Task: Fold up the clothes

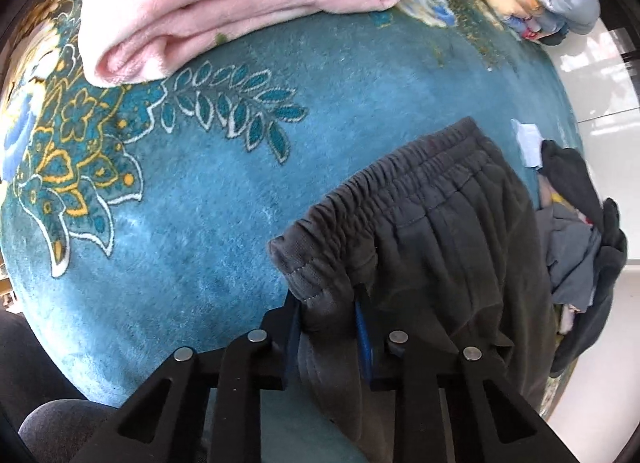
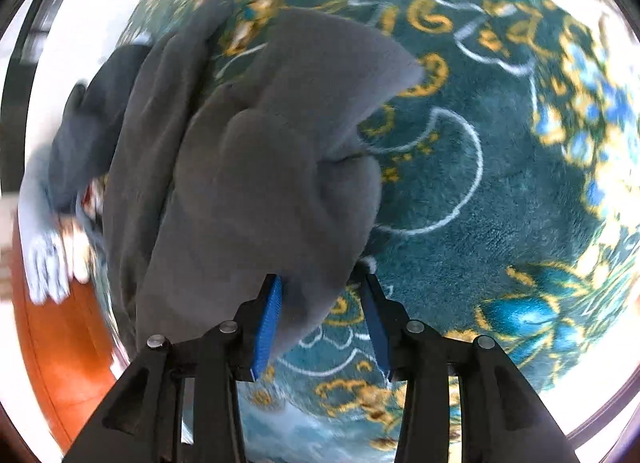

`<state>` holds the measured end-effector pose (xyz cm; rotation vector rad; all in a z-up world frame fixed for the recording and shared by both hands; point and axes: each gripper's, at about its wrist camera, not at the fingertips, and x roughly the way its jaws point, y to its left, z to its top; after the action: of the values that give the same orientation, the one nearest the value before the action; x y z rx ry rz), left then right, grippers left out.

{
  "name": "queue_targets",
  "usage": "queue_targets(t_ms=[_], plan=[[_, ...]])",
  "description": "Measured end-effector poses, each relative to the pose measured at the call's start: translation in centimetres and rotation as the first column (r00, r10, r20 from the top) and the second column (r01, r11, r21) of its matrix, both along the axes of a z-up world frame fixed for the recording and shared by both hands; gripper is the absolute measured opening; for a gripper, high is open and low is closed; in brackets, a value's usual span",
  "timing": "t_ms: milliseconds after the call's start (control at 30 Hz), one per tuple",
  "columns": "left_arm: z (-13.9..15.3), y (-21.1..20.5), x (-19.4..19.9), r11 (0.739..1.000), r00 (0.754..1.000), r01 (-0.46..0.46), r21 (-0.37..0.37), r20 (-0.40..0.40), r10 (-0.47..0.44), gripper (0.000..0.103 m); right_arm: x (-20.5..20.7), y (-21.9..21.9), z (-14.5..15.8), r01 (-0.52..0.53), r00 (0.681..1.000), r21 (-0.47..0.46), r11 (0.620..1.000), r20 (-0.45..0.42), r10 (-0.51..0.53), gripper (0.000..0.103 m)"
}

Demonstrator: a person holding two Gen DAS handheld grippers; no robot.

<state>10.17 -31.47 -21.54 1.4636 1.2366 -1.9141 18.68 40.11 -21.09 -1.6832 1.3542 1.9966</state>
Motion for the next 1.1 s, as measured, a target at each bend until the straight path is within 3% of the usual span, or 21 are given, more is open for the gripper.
queue_targets(t_ms=[33, 133, 167, 400, 667, 933, 1100], plan=[[0.2, 0.0, 0.1, 1.000, 1.000, -0.006, 0.005, -0.016, 0.006, 0.025, 0.1, 0.0, 0.0, 0.015, 1.000, -0.003, 1.000, -0.004, -0.015, 0.041], [1.0, 0.0, 0.5, 1.000, 0.998, -0.016, 0.014, -0.062, 0.016, 0.024, 0.0, 0.2, 1.3, 0.041, 0.998, -0.024, 0.999, -0.048, -0.043, 0.006], [1.5, -0.1, 0.8, 1.000, 0.997, -0.023, 0.020, -0.076, 0.025, 0.024, -0.2, 0.3, 1.9, 0.049, 0.996, -0.036, 0.998, -0.069, -0.052, 0.004], [5.8, 0.3, 2.8, 0.998, 0.983, -0.046, 0.052, -0.177, 0.055, 0.022, 1.0, 1.5, 10.3, 0.018, 0.976, -0.004, 1.000, -0.219, -0.018, 0.004], [8.6, -0.4, -1.2, 0.988, 0.987, -0.023, 0.154, -0.156, 0.047, 0.023, -7.6, 0.3, 14.2, -0.013, 0.955, 0.001, 1.000, -0.295, 0.013, 0.004], [7.9, -1.5, -8.4, 0.962, 0.991, -0.052, 0.266, -0.103, 0.082, 0.025, -19.5, -0.3, 13.0, 0.005, 0.973, 0.002, 1.000, -0.230, -0.005, 0.004], [6.7, -1.3, -13.2, 0.966, 0.994, -0.038, 0.257, -0.087, 0.062, 0.025, -24.2, -0.8, 11.0, 0.019, 0.979, 0.017, 1.000, -0.205, -0.015, 0.004]])
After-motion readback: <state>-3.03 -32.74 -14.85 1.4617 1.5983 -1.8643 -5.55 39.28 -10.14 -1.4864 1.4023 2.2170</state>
